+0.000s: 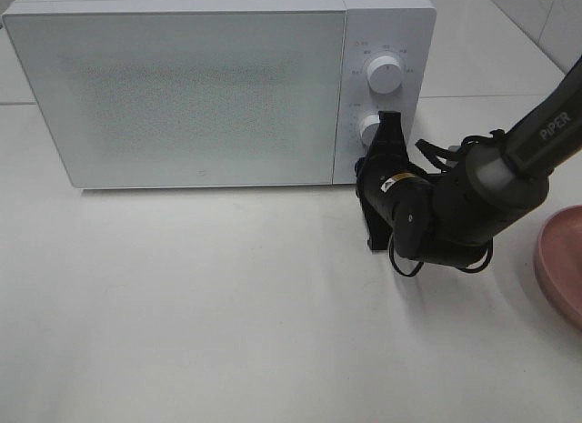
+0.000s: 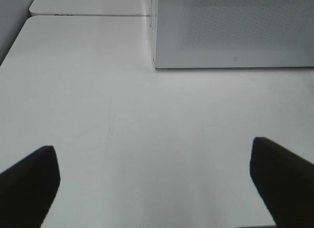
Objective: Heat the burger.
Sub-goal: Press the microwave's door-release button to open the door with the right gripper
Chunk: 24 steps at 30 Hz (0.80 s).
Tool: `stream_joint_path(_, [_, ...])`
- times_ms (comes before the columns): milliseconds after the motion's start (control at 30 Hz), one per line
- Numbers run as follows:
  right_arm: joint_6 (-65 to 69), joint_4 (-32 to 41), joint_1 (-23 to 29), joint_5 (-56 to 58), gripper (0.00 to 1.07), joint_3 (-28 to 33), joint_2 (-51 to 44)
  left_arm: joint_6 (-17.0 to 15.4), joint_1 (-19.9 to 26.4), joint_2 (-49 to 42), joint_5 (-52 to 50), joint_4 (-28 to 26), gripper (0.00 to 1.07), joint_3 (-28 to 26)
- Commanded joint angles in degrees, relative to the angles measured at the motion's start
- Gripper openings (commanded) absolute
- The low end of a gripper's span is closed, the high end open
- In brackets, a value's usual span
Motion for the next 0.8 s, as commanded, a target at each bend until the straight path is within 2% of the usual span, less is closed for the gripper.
stream_joint_path(33, [-0.7,-0.4,-0.7,-6.5,0.00,-4.5,-0.5,-0.3,-0.2,-1.0,0.1,-0.5,0.98,0.1])
stream_joint_path(167, [-2.8,0.3,-1.4,-7.6,0.00,-7.1,-0.5,-0.3,-0.2,-1.0,0.1,-0.5,0.98,0.1])
stream_joint_path(500, [-3.2,0.5,-1.4,-9.5,0.00,-7.2,-0.5,-0.3,-0.2,-1.0,0.1,-0.5,0.98,0.1])
stream_joint_path(800, [-3.3,0.2,-1.3,-8.6,0.00,-3.2,-1.8,-0.3,-0.2,-1.0,0.1,-0.5,0.98,0.1])
